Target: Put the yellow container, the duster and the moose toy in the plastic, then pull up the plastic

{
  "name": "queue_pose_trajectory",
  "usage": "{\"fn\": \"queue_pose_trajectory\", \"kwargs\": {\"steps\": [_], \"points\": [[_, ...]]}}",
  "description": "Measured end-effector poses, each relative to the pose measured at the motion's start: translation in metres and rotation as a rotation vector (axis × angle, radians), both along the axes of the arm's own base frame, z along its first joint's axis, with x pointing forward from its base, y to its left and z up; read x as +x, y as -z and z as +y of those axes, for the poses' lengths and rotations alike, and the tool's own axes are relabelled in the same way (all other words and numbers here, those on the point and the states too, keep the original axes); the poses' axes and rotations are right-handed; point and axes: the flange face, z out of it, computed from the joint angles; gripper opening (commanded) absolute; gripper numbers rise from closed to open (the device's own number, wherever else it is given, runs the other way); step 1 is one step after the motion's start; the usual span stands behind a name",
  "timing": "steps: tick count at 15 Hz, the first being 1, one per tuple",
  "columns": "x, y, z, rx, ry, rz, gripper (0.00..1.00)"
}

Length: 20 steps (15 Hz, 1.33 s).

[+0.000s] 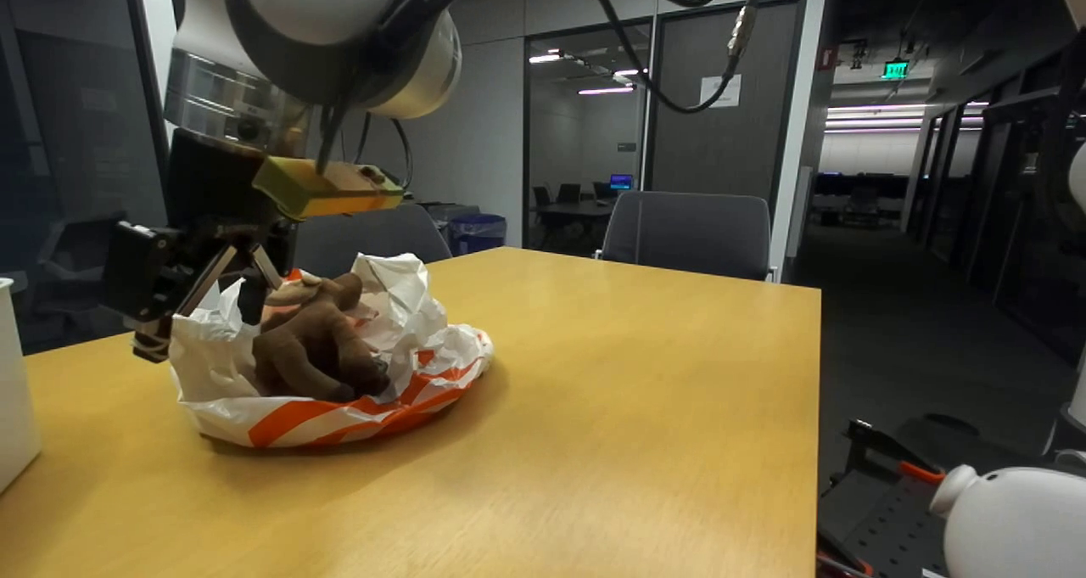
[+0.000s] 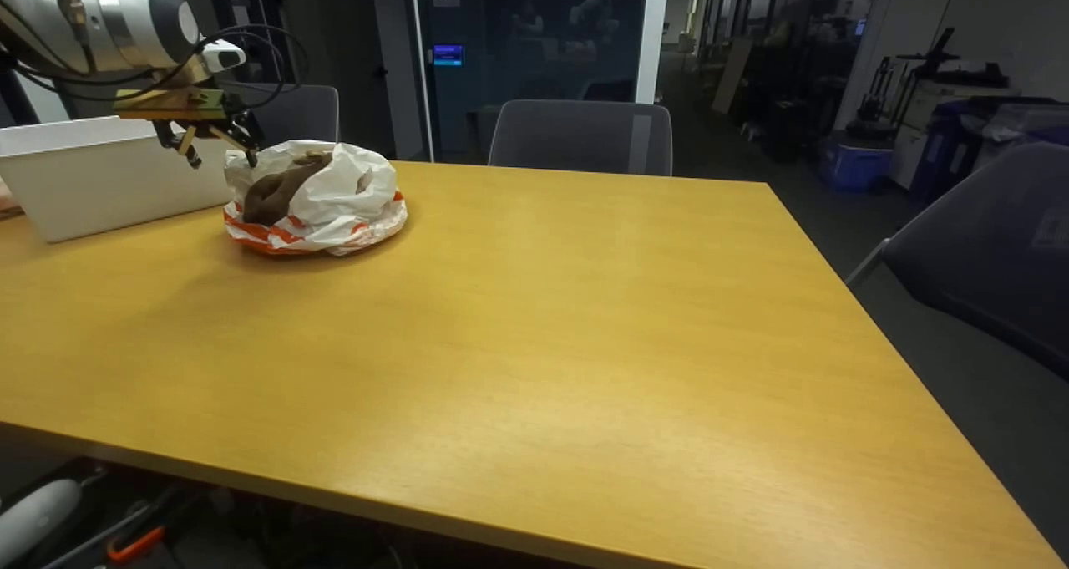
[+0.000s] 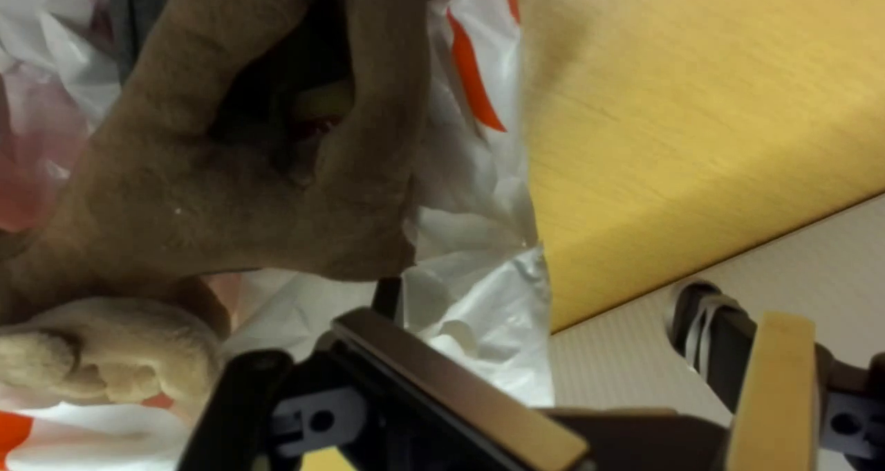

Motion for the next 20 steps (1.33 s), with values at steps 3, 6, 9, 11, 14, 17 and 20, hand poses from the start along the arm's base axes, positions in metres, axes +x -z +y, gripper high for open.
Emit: {"fn": "queue_pose_trajectory", "kwargs": {"steps": [3, 6, 9, 11, 14, 17, 20], "points": [[0.016, 0.009, 0.004, -0.019, -0.002, -0.042, 0.74], [0.022, 0.017, 0.008, -0.032, -0.003, -0.055, 0.49], [0.017, 0.022, 0.017, -0.036, -0.016, -0.058, 0.27], [0.012, 0.023, 0.024, -0.039, -0.024, -0.06, 0.19], [0.005, 0.022, 0.03, -0.061, -0.03, -0.069, 0.12], [0.002, 0.017, 0.036, -0.134, -0.035, -0.129, 0.19], [0.009, -0.001, 0.022, -0.203, -0.032, -0.2, 0.19]]}}
